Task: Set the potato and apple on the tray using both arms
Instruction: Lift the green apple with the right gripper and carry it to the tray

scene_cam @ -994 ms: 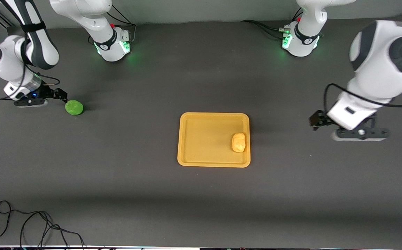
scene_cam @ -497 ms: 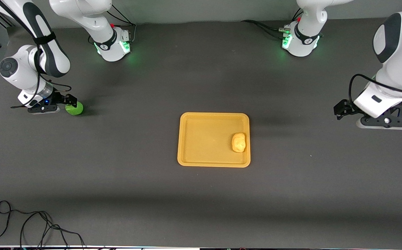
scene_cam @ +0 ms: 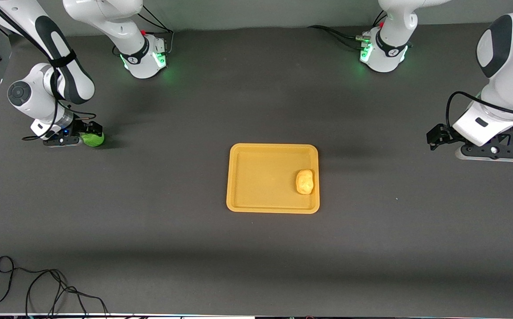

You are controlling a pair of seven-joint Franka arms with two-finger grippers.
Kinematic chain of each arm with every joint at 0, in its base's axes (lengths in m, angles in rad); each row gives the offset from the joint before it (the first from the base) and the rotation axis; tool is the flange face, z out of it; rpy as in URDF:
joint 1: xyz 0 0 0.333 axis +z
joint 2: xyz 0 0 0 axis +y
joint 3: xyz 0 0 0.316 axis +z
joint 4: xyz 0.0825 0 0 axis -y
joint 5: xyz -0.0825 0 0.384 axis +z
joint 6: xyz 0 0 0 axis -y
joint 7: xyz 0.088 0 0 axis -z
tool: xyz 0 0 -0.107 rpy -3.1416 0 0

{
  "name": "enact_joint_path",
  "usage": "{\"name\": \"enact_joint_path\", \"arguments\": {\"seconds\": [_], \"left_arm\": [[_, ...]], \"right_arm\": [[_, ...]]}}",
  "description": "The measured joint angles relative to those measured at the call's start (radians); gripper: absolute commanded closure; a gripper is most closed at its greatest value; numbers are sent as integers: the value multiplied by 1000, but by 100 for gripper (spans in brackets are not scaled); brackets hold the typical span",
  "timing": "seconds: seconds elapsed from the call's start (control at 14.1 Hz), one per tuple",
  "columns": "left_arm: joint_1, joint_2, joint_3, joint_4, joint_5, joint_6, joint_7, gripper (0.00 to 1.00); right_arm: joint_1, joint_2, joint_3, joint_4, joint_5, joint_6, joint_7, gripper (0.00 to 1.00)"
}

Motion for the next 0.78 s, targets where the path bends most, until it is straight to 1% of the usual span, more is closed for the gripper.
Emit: {"name": "enact_joint_path", "arguments": {"seconds": [0.21,0.28,0.36,0.43,0.57,0.64,0.78], "left_arm": [[0,3,3,6,-16,4,0,0],[0,3,5,9,-23,5,0,0],[0,3,8,16,-31,6,0,0],[0,3,12,24,-42,7,-1,0],[0,2,19,39,-64,7,-2,0],[0,2,22,44,-71,7,-4,0],[0,2,24,44,-75,7,-12,0]], "right_arm": [[2,-4,1,22,1,-4,-20,59],[5,-11,2,46,1,-31,-20,59],[9,-24,3,88,1,-95,-22,59],[16,-44,5,147,1,-185,-24,59],[41,-91,6,315,2,-415,-26,59],[53,-112,8,436,6,-561,-26,59],[81,-127,10,643,24,-765,-35,59]]}}
